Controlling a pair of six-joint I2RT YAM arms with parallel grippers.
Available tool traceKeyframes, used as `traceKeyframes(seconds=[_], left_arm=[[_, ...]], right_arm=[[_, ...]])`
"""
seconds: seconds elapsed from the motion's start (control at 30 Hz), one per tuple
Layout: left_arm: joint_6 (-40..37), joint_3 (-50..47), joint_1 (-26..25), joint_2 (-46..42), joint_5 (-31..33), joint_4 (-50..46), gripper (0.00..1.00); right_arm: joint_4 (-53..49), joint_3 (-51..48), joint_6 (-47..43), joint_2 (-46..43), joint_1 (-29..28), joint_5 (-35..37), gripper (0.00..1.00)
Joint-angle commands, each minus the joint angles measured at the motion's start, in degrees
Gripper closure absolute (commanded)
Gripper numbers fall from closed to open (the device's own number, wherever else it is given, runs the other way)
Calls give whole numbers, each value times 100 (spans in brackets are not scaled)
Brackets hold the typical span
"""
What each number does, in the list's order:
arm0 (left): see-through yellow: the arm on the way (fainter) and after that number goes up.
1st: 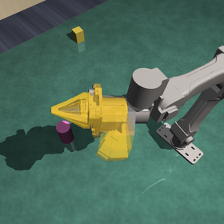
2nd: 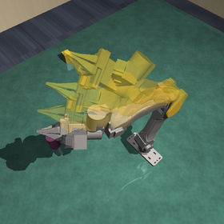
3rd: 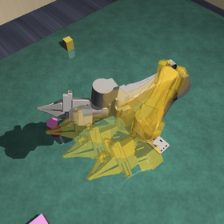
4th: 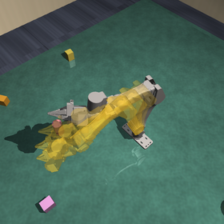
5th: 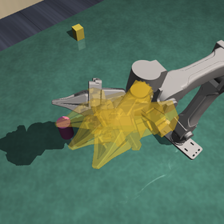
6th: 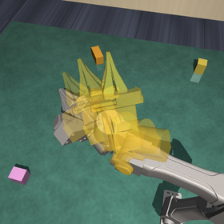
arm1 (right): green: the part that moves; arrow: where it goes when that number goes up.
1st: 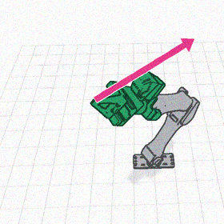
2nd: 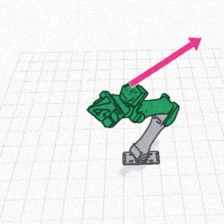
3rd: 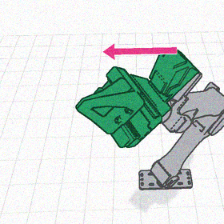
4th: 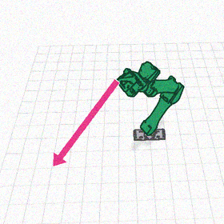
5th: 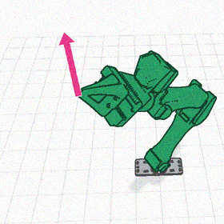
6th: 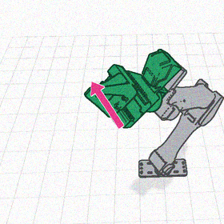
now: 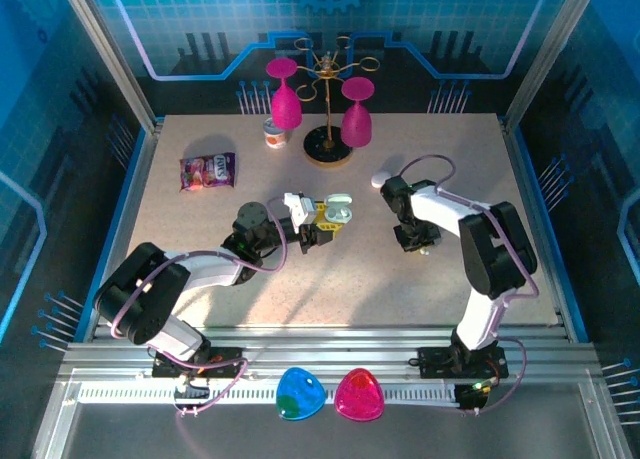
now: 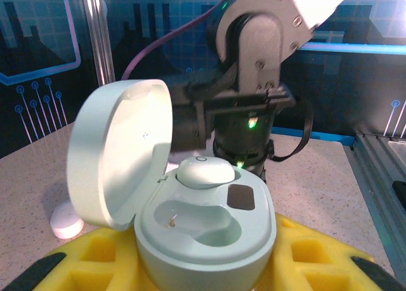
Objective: Insert the wireless bluetooth earbuds into the charging case
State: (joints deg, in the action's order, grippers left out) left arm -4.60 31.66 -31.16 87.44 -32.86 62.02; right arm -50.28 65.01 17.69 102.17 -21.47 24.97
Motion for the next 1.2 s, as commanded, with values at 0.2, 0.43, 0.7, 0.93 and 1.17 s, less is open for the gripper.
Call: traceKeyframes(seconds=[0.2, 0.43, 0.7, 0.93, 1.17], left_arm=[[-26, 24, 53, 201, 7, 297, 71], [21, 122, 48, 350, 34, 312, 72], [-20, 178, 25, 412, 78, 240, 72], [23, 156, 15, 381, 100, 259, 72], [115, 152, 18, 302, 80, 252, 72]], right_arm=[[454, -181, 69, -2004, -55, -2127, 83], [1169, -173, 492, -3001, -104, -3965, 83], [2464, -182, 1228, -3201, -478, -4976, 83], [3038, 75, 1326, -2782, -974, -5014, 83], [3285, 291, 1337, -2384, -1277, -4870, 83]])
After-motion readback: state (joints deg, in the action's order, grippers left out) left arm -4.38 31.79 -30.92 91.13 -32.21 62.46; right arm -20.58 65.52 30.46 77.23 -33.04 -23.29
